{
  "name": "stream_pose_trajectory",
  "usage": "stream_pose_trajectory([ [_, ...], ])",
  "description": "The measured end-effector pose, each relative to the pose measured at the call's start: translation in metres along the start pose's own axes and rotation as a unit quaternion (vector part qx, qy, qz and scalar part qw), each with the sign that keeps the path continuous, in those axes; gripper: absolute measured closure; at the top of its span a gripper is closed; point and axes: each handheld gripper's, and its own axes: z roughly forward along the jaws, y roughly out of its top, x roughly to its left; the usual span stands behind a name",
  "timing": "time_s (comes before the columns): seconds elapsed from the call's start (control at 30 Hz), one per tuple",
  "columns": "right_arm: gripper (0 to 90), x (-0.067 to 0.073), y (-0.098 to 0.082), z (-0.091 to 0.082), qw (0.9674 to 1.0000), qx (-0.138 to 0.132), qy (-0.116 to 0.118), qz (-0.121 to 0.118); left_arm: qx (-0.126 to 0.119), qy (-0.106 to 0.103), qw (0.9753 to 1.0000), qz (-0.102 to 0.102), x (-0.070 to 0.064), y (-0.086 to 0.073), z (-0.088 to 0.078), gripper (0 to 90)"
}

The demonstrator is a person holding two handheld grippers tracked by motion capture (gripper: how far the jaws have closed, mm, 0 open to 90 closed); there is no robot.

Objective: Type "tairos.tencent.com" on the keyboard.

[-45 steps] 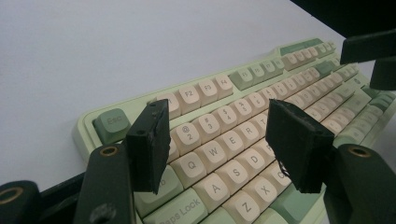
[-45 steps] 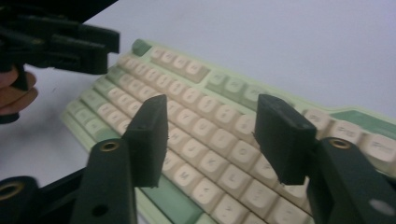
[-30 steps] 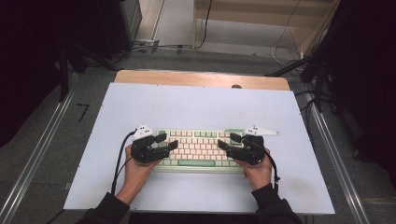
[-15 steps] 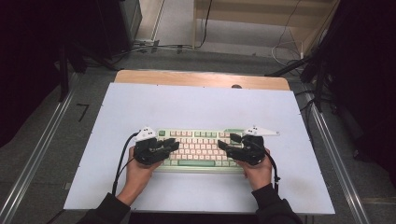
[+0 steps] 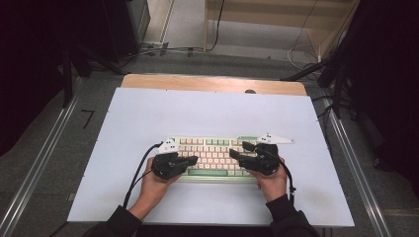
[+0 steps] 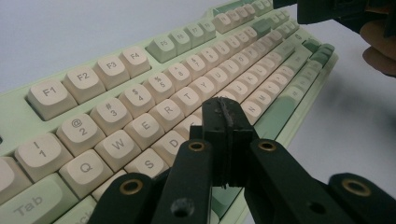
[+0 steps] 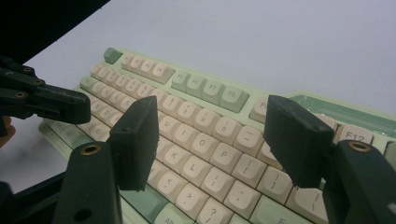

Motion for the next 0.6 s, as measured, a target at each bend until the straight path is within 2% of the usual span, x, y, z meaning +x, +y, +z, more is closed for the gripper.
stream_pose_trajectory([
  [0.33,34.0,0.0011,-0.0005,0.0012,1.0000,0.003,0.001,0.001,0.013,0.000,0.9999,0.005,-0.0013,-0.0013,0.0035,90.0],
  [0.6,34.1,0.0013,-0.0005,0.0012,1.0000,0.003,0.001,0.000,0.036,0.008,0.9993,0.009,-0.0025,-0.0030,0.0085,90.0],
])
